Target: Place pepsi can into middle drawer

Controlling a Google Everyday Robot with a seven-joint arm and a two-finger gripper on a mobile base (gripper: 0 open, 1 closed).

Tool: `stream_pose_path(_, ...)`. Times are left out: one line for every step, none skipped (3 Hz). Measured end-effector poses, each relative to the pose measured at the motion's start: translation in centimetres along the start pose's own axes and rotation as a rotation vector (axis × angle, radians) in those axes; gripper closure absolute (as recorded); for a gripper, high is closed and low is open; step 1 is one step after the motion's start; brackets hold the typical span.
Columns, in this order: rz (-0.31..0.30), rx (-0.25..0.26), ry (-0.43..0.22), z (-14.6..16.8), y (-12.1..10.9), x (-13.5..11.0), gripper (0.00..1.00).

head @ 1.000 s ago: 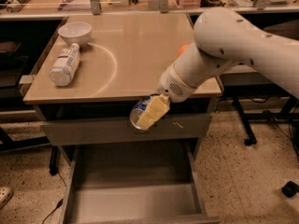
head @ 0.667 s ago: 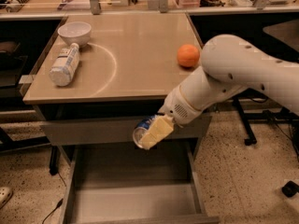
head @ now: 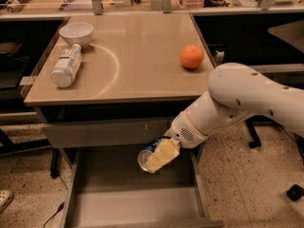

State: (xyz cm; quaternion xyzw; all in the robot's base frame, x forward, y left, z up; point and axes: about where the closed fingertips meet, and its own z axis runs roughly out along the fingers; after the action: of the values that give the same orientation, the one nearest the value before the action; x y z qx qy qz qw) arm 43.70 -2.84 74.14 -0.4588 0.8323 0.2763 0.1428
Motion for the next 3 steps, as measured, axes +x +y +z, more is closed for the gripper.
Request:
stream_pose_path(0.029, -0.008, 0.008, 2.2, -0.1, 1.1, 1.0)
stream_pose_path(0.098, 0.025, 0.013, 5.7, -1.2, 2.8, 1.0)
stream_pose_path(0.16, 0.075, 0.018, 8.3, -3.0, 4.1, 1.0)
